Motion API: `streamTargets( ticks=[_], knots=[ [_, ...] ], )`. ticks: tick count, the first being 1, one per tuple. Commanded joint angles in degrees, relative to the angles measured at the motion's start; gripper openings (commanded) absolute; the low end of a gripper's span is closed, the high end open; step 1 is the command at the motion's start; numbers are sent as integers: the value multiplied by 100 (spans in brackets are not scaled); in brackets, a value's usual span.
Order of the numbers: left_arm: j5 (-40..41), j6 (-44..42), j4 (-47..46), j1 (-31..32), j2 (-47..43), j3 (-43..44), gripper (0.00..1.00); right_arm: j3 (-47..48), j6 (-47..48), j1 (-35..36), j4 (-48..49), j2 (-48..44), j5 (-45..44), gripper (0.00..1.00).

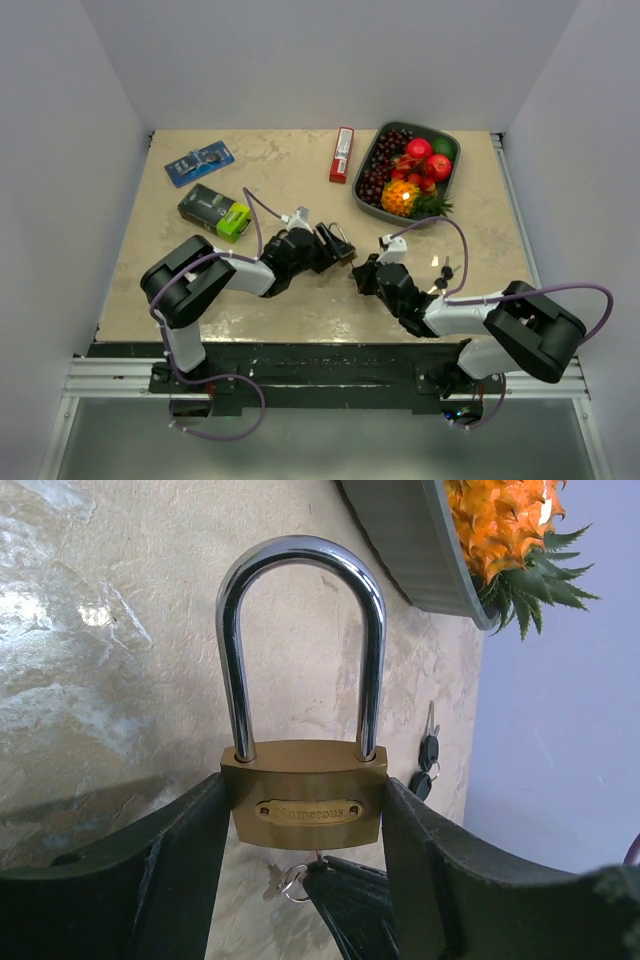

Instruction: Unlock with the key

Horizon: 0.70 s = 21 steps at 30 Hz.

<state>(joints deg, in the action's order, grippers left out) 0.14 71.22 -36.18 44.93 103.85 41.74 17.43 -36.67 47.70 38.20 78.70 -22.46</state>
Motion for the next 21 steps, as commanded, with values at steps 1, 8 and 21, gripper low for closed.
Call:
streamTargets(
  ticks=[1,8,21],
  knots=[
    [-1271,251,-328,491,3,-166,0,77,397,-235,1382,-47,-655,0],
    [-1429,436,-477,491,30,-245,0,-108,845,-235,1928,163,-593,0],
    [-1526,516,-627,491,135,-298,0,-82,1074,-235,2025,155,-488,0]
  ],
)
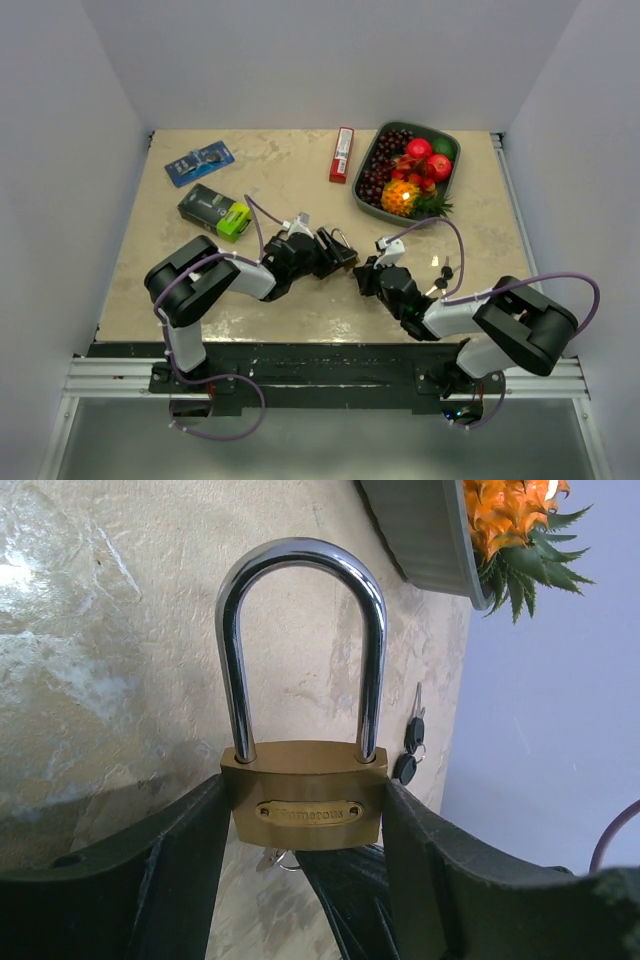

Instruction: Unlock with the key

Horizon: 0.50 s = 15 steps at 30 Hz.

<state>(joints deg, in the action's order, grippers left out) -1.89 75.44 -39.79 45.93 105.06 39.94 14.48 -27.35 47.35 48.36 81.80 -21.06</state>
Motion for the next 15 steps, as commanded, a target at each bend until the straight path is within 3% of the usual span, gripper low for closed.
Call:
streamTargets(
  ticks=[1,10,15],
  knots=[
    [-1305,85,-275,390,-20,-127,0,187,56,-200,1018,-156,-671,0],
    [-1349,-249,-881,390,-160,-451,0,327,-708,-305,290,-454,-426,0],
    [-1340,-512,-1022,390,-293,-584,0,108,-1149,-648,332,-612,293,0]
  ],
)
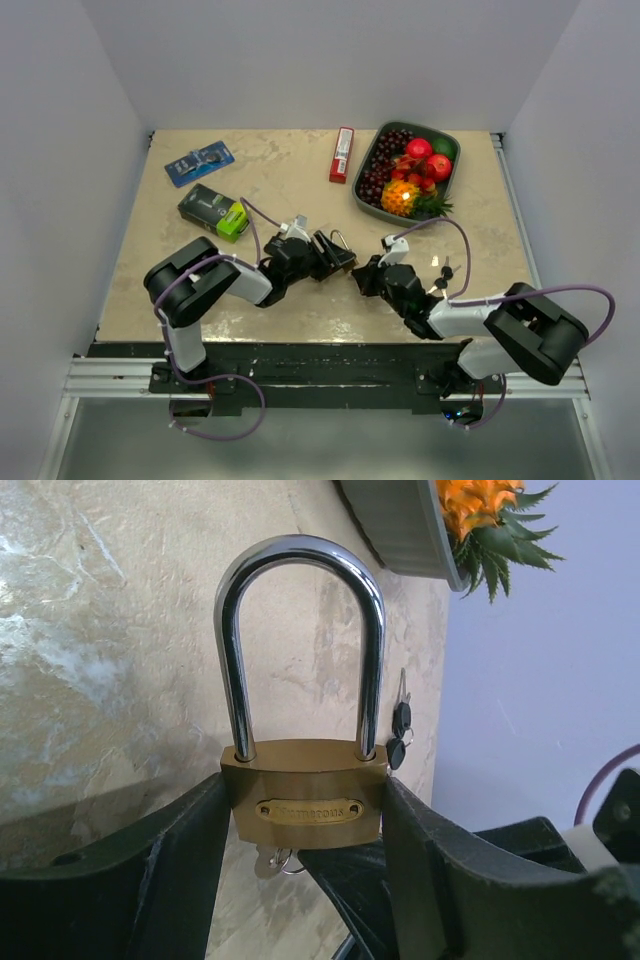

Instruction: Unlock with the key

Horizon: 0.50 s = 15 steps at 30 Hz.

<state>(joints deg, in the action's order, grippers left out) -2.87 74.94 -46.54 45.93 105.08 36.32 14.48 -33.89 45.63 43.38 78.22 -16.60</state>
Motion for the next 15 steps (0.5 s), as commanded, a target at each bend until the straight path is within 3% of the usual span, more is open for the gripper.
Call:
streamTargets(
  ticks=[1,15],
  knots=[
    [-1251,-506,-338,399,-321,-230,0,90,-592,-528,874,-272,-55,0],
    [-1567,-919,-584,390,-532,-300,0,-226,-1023,-1099,1287,-421,991,0]
  ],
)
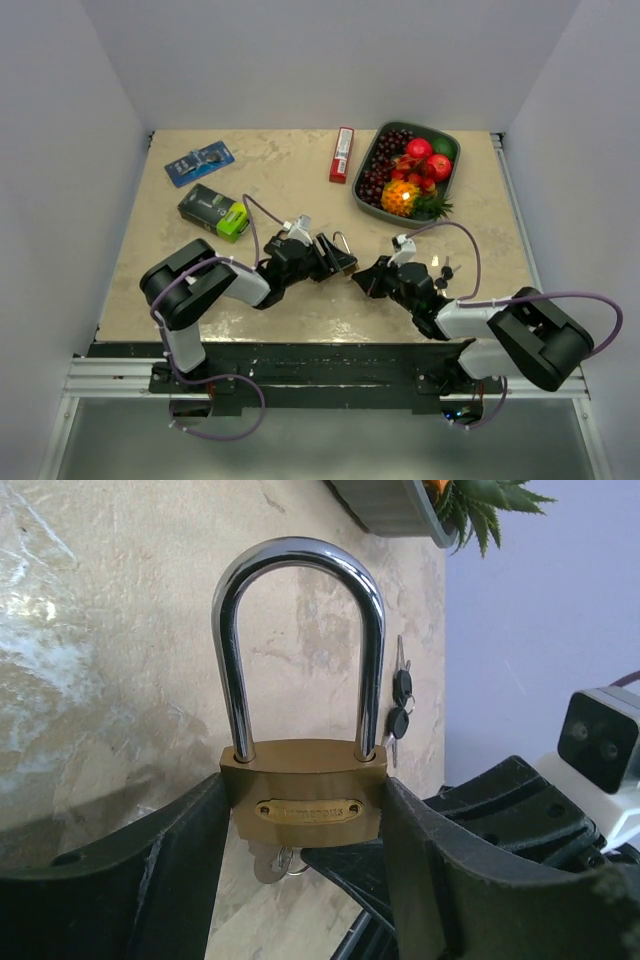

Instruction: Unlock with the key

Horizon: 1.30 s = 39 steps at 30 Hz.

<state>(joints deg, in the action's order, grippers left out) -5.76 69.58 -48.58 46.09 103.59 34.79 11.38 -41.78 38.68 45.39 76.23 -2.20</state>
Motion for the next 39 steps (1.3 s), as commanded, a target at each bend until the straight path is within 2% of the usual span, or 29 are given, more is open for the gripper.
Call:
streamTargets(
  ticks=[1,16,27,39],
  knots=[
    [-1287,-384,-398,375,-401,-182,0,75,-269,-448,1156,-231,-396,0],
    [-1419,-586,-556,375,-612,-270,0,-4,-594,-826,1709,-64,202,0],
    [-1445,-726,-486,384,-796,-297,0,-83,-849,-941,2527,586,457,0],
    [-1674,-850,-741,392,-963,-420,0,-109,-858,-1046,2633,499,720,0]
  ],
)
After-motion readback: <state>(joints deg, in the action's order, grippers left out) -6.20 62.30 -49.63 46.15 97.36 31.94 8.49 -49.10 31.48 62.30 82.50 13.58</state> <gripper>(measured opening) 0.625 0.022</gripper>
